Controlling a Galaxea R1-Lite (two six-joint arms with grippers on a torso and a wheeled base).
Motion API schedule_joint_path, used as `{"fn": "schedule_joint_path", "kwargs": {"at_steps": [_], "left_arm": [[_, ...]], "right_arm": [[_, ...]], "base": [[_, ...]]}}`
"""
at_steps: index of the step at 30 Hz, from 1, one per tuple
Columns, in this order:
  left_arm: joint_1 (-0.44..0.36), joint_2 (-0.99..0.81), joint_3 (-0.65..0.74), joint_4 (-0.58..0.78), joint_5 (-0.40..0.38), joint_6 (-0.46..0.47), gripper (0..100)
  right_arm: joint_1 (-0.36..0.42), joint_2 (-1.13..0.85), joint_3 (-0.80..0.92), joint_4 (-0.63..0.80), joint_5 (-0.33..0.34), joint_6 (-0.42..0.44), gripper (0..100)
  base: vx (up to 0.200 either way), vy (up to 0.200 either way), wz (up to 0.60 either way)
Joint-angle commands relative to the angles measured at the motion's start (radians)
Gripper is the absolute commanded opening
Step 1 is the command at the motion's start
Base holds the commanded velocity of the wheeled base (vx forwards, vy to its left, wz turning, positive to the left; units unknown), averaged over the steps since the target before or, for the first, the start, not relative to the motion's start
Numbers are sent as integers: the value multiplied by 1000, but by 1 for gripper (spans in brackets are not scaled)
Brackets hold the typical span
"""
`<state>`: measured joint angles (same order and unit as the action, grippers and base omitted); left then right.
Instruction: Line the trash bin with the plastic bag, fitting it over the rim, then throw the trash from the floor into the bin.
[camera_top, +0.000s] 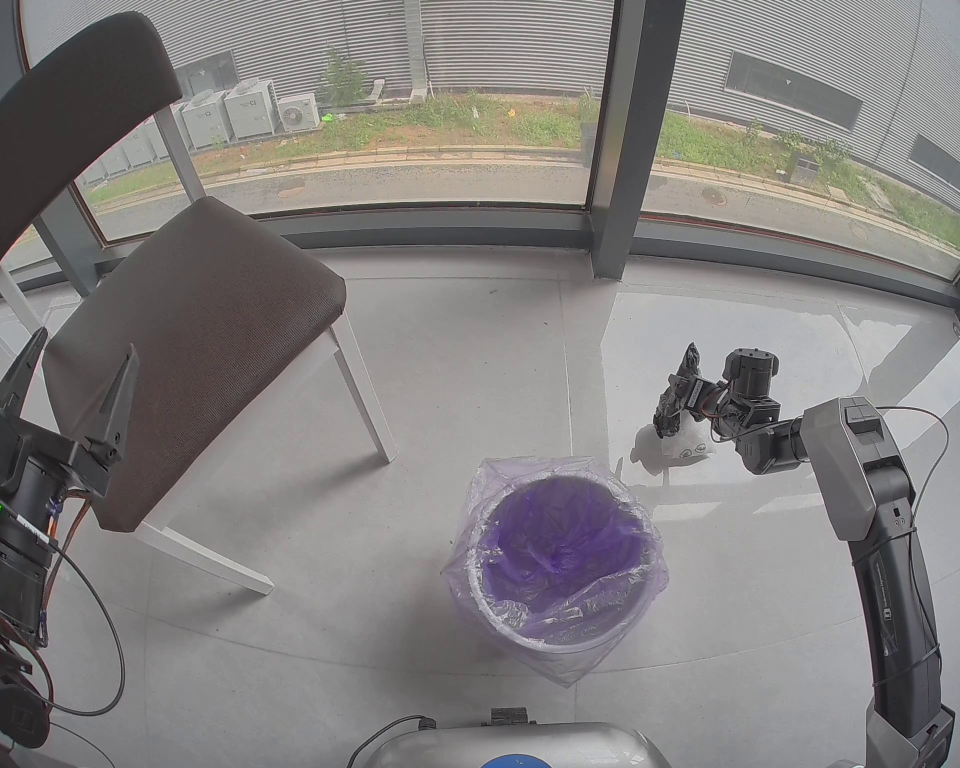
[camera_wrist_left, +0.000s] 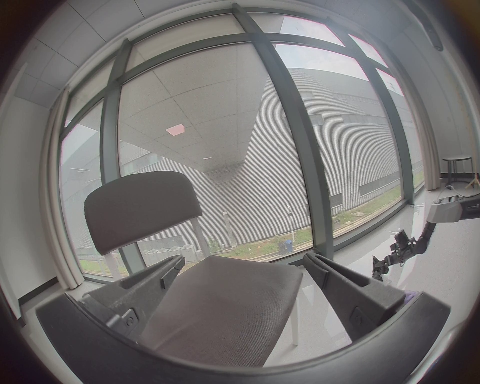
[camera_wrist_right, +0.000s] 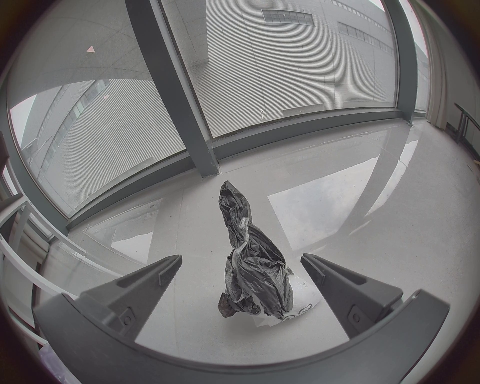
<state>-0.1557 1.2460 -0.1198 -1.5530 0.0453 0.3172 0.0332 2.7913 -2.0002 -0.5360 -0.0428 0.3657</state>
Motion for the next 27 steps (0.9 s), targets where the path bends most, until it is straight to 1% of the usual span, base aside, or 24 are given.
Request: {"fn": "schedule_joint_path", "kwargs": {"at_steps": [1,5,27], "left_arm": [[12,27,2,-18,-41,-6,100],[15,38,6,-18,-53,-4,100],[15,12,23,-18,-55,6,100]], "right_arm": [[-1,-2,0,1,0,-4,100],[-1,-2,0,2,0,-4,100],[-9,51,0,8,3,-37,100]], "base": [[200,0,0],[200,0,0],[0,0,0]]}}
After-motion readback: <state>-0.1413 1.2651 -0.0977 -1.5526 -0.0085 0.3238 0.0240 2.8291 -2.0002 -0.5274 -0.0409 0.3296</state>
